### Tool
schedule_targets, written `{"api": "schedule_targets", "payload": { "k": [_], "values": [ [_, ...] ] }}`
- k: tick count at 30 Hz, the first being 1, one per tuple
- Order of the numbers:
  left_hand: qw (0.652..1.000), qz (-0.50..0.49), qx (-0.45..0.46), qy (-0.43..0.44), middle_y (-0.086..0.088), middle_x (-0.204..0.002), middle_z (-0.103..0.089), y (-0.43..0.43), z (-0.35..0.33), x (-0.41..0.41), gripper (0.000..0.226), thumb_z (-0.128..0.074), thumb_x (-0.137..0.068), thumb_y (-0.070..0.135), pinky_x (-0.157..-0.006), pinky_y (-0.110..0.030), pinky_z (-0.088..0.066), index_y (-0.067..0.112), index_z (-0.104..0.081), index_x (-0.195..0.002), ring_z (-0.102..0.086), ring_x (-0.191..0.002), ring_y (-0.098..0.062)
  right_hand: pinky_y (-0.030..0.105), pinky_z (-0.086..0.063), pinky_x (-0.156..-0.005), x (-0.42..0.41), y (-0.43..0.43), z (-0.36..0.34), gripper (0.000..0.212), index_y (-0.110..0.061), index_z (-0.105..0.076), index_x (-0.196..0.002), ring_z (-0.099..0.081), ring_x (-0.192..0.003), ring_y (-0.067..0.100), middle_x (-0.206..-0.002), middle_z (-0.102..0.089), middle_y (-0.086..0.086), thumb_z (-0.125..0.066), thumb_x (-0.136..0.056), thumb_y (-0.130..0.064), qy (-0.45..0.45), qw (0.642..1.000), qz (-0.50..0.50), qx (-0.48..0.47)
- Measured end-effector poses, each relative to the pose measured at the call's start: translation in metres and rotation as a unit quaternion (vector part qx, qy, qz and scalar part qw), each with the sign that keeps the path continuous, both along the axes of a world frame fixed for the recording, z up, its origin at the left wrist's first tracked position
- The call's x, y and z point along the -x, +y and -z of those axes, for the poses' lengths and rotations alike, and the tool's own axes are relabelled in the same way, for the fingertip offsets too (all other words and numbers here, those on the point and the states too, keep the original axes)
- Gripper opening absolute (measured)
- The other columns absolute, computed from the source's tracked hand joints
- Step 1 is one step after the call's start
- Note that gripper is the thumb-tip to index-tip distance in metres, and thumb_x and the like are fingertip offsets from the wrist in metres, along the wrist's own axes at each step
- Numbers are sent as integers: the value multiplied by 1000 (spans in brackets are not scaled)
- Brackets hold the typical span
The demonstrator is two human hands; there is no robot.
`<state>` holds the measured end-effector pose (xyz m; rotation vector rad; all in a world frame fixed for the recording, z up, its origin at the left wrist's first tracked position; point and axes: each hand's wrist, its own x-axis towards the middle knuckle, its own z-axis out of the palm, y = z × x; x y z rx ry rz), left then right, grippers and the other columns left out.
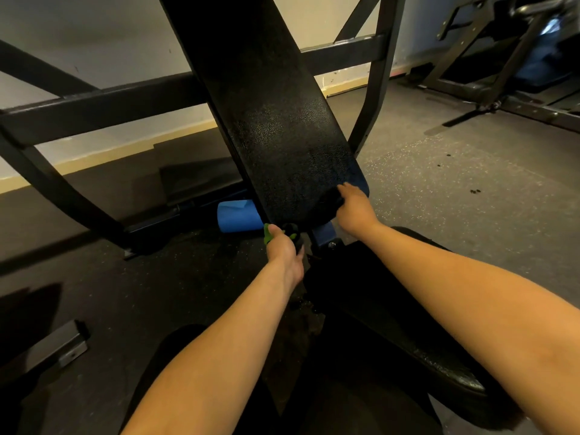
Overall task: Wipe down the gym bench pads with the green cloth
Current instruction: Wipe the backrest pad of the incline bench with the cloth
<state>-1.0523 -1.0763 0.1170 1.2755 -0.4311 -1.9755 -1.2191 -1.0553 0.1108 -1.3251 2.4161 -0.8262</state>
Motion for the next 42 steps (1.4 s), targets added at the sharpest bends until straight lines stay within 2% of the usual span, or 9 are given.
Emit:
{"api": "schedule_targets", "payload": {
  "k": [7, 13, 18, 23, 26, 29, 33, 36, 42],
  "values": [
    [999, -39, -11, -10, -10, -153, -41, 10, -10, 28, 53, -34, -108, 43, -111, -42, -43, 15, -33, -153, -47, -135, -28, 36, -19, -120, 24, 8, 5, 63, 0, -19, -155, -17, -151, 32, -164, -13, 19, -42, -97, -2, -62, 996, 27, -51],
    [996, 53, 53, -47, -14, -130, -60, 14, -16, 99, 42, -35, -108, 41, -94, -44, -54, 12, -50, -134, -64, -106, -30, 31, -21, -117, 28, 14, 5, 66, -3, -18, -156, -22, -150, 29, -165, -11, 17, -49, -98, -9, -47, 996, 10, -74],
    [985, 101, 98, -97, -7, -100, -61, 12, -11, 114, 22, -34, -109, 34, -62, -30, -49, 30, -49, -126, -60, -74, -22, 37, -39, -107, 44, 30, -5, 42, -8, -56, -138, -49, -132, 35, -141, -55, 18, -46, -97, -7, -104, 992, 36, -59],
    [962, 214, 126, -110, -8, -96, -68, 20, -8, 84, 30, -42, -106, 44, -73, -33, -55, 20, -61, -105, -65, -79, -21, 37, -45, -90, 18, 23, -21, 35, -13, -63, -115, -59, -106, 25, -107, -63, 7, -43, -104, -40, -235, 972, 0, 6],
    [892, 273, 286, -218, -7, -119, -68, 12, -8, 57, 31, -48, -99, 40, -96, -44, -55, 25, -61, -124, -66, -105, -24, 32, -50, -75, -7, 16, -32, 23, -26, -55, -121, -61, -99, 21, -112, -61, 6, -55, -100, -35, -347, 937, -17, 28],
    [770, 374, 419, -303, 0, -140, -39, -7, -23, 28, 59, -60, -94, 34, -114, -41, -37, 27, -39, -149, -43, -133, -20, 30, -49, -56, -26, 11, -37, 20, -27, -53, -106, -61, -82, 22, -103, -62, 11, -56, -97, -9, -414, 907, -5, 83],
    [602, 367, 561, -433, -2, -162, -19, -45, -26, -10, 79, -57, -96, 52, -122, -39, -15, 22, -21, -159, -13, -150, -24, 25, -44, -70, -34, -5, -32, 32, -20, -56, -85, -57, -89, 22, -106, -59, 12, -41, -91, 8, -230, 953, 90, 178],
    [490, 346, 595, -535, 1, -168, -4, -68, -8, -38, 75, -54, -101, 38, -124, -36, -4, 17, -13, -160, 2, -154, -20, 23, -38, -91, -43, -14, -19, 20, -12, -65, -107, -53, -105, 23, -126, -45, 9, -48, -100, -6, -144, 969, 112, 166],
    [519, 344, 615, -484, -3, -168, 10, -64, 8, -39, 77, -51, -100, 10, -119, -26, 10, 9, -2, -160, 16, -153, -18, 34, -34, -108, -91, -29, 1, 47, -17, -56, -139, -43, -124, 30, -139, -43, 8, -63, -93, -16, 45, 992, -70, 97]
  ]
}}
